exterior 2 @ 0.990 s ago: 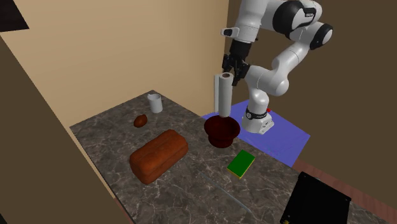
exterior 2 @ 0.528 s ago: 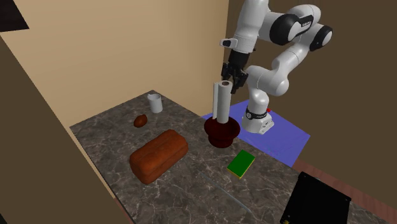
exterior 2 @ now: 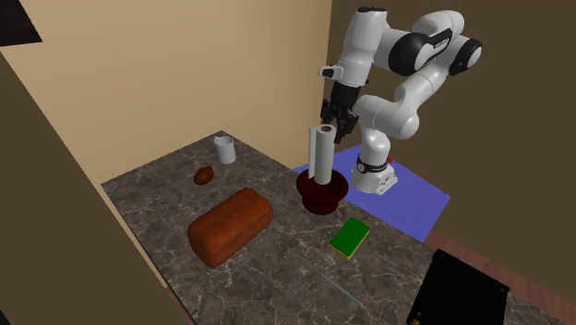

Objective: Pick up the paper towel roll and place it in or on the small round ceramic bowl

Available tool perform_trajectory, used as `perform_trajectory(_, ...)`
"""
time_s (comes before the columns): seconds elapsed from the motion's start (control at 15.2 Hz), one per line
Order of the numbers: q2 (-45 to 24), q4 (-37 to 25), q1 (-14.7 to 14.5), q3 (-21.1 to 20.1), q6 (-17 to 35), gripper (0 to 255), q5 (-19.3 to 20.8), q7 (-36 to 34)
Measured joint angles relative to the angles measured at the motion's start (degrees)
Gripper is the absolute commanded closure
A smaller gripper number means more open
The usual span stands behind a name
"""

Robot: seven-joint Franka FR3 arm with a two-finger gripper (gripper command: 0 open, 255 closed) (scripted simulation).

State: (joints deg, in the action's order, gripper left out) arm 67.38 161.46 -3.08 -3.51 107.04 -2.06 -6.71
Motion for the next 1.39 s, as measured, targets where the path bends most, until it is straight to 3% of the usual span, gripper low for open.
perform_trajectory(0.2, 0.0, 0.0, 0.0, 0.0, 0.1, 255, 0.0, 0.0)
perform_trajectory(0.26, 0.0, 0.0, 0.0, 0.0, 0.1, 0, 0.0, 0.0)
perform_trajectory(0.66, 0.0, 0.1, 0.0, 0.0, 0.1, 0, 0.0, 0.0)
perform_trajectory(0.99, 0.0, -6.2, 0.1, 0.3, -6.2, 0, 0.3, 0.1)
perform_trajectory(1.39, 0.2, -7.1, 0.1, 0.3, -7.3, 0, 0.3, 0.0)
